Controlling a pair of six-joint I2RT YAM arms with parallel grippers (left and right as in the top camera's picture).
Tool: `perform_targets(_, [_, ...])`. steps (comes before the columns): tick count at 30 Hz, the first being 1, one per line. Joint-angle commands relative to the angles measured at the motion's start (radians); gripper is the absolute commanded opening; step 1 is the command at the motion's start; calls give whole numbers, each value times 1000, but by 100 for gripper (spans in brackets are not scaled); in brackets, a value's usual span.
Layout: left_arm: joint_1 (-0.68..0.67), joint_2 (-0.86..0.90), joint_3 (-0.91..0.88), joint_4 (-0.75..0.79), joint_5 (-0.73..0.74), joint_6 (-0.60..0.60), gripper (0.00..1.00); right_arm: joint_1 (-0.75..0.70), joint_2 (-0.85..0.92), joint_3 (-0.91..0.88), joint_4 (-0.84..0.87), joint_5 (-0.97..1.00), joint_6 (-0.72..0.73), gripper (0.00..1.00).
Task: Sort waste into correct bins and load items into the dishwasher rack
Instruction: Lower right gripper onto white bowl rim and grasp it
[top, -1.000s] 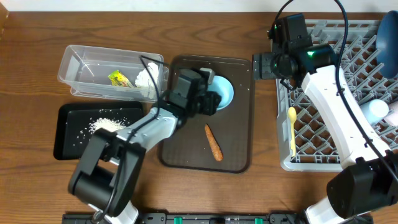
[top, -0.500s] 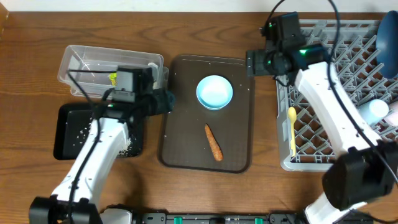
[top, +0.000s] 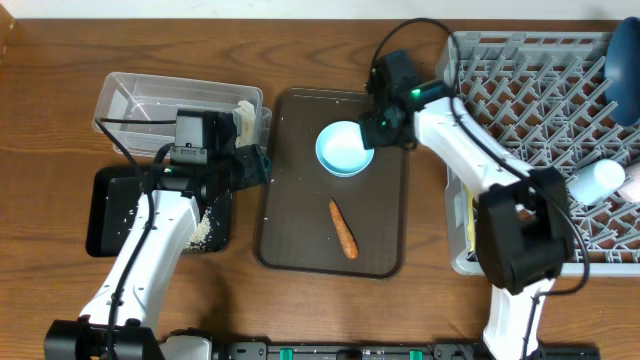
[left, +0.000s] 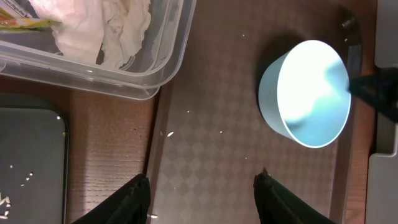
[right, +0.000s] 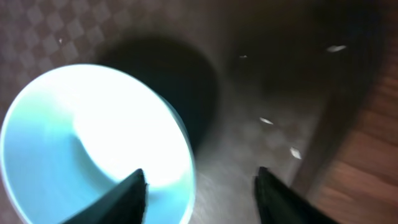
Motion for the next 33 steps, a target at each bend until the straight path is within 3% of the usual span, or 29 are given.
perform_targets(1, [4,-5,10,-7,-13,5,56,16,33,12,8,-4,-3,43])
perform_targets(8, [4,-5,10,-7,-13,5,57,14,45,12,31,31,-2,13])
perform_targets(11, [4,-5,10,-7,-13,5,57,14,47,12,40,44,-2,7])
perform_targets(17, [4,-5,10,-7,-13,5,57,17,47,11,37,44,-3,1])
perform_targets(33, [4,-5,10,-13,-13,5,57,23,47,10,22,44,-3,2])
